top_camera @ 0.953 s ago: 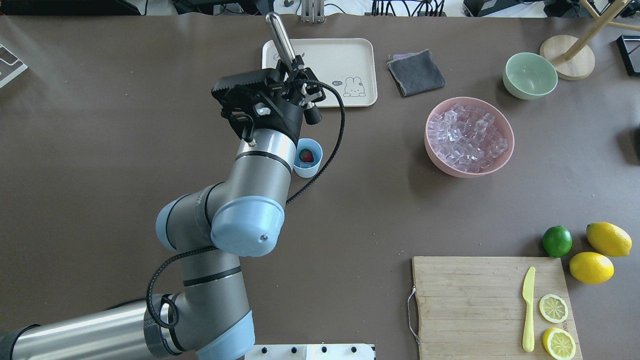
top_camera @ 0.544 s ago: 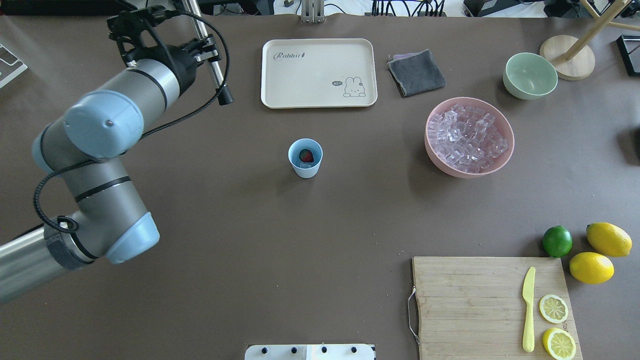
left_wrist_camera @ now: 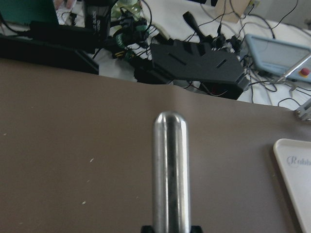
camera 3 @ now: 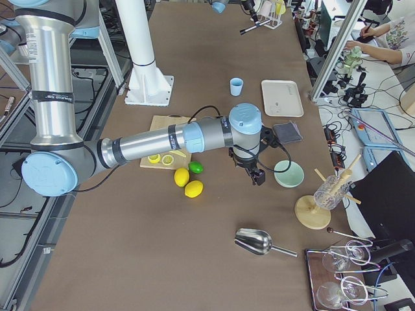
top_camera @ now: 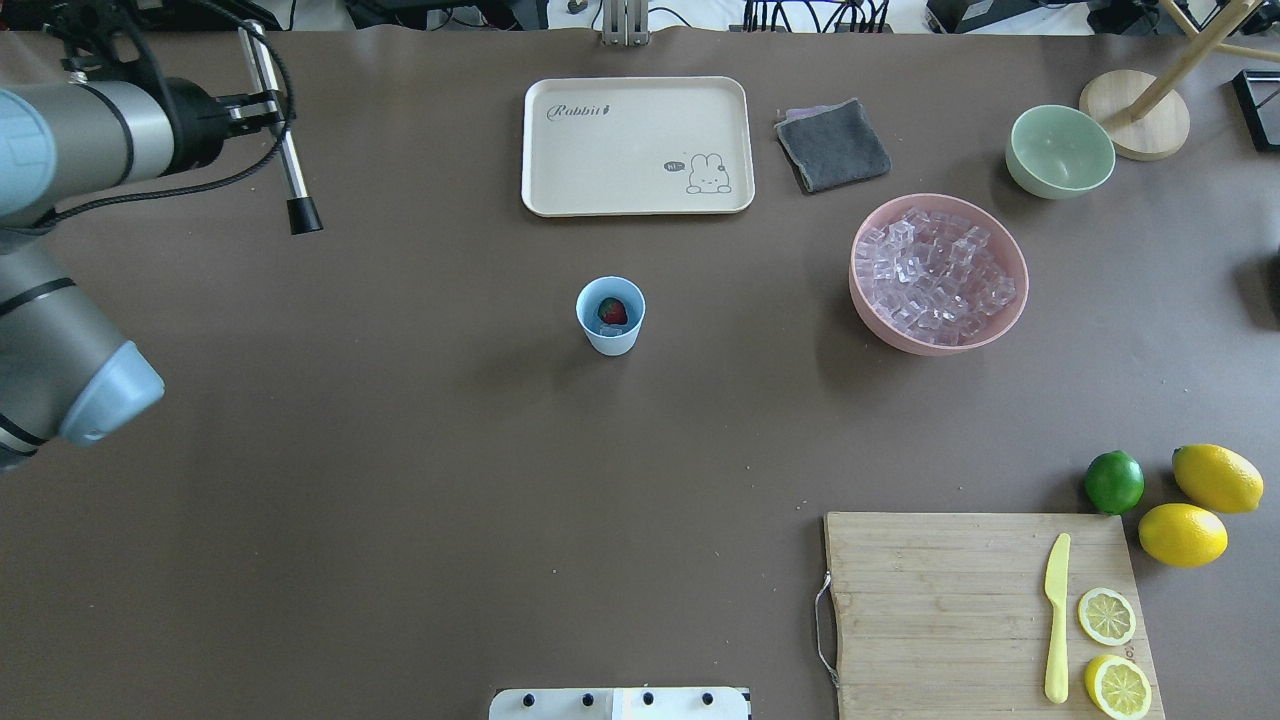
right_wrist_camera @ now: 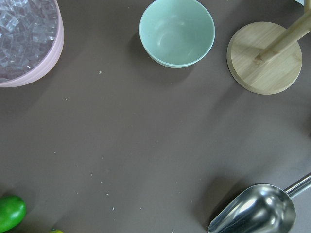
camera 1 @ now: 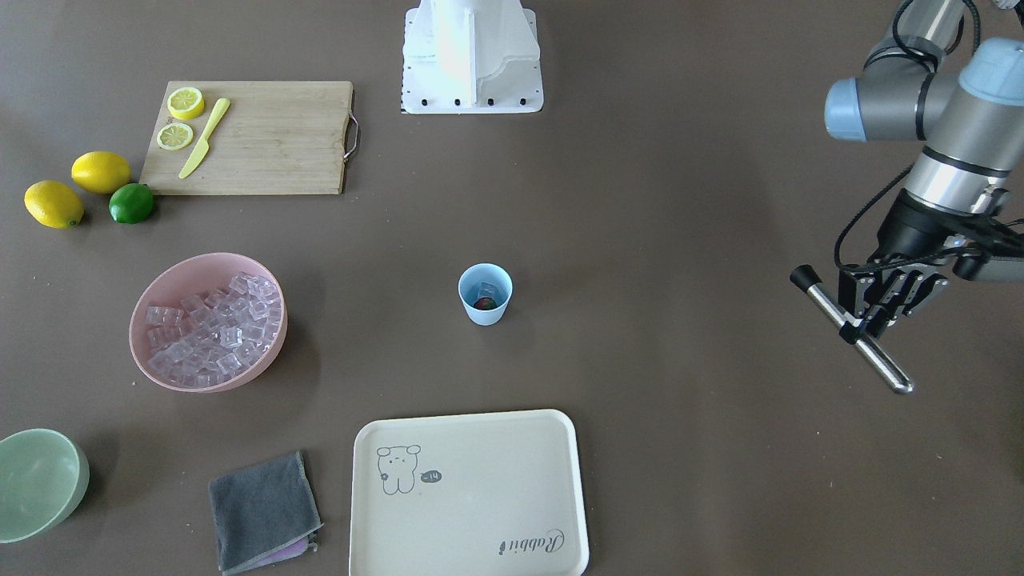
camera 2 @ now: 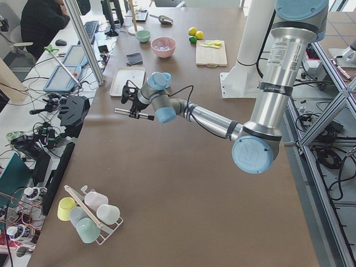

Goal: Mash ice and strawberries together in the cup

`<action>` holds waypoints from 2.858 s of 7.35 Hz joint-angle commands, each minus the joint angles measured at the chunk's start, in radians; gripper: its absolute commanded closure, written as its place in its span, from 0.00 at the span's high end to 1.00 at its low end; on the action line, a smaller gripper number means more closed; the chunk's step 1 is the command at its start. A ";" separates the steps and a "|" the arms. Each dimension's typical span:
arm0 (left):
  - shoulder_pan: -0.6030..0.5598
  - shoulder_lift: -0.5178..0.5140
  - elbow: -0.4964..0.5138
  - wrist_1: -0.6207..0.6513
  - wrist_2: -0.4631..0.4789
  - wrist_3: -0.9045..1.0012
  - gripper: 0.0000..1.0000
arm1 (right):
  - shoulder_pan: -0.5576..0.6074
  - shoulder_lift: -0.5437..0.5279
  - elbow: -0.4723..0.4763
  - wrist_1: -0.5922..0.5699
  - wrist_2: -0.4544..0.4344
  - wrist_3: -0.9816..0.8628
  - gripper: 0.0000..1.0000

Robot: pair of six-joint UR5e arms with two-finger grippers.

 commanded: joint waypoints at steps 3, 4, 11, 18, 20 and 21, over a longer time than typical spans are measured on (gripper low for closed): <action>-0.052 0.057 0.289 0.035 -0.191 0.535 0.00 | 0.001 -0.007 0.008 0.008 -0.005 0.021 0.97; -0.055 0.057 0.322 0.032 -0.167 0.603 0.00 | 0.001 -0.006 0.008 0.008 -0.012 0.021 0.97; -0.265 -0.065 0.295 0.224 -0.293 0.415 0.99 | 0.000 0.002 0.007 0.008 -0.008 0.024 0.97; -0.612 0.026 0.246 0.682 -0.415 1.173 0.99 | 0.001 0.025 0.007 -0.020 0.008 0.121 0.97; -0.623 0.105 0.252 0.612 -0.429 1.175 0.99 | 0.001 0.037 0.004 -0.019 0.003 0.118 0.97; -0.623 0.121 0.246 0.580 -0.429 1.166 0.99 | 0.000 0.048 0.008 -0.017 0.000 0.118 0.97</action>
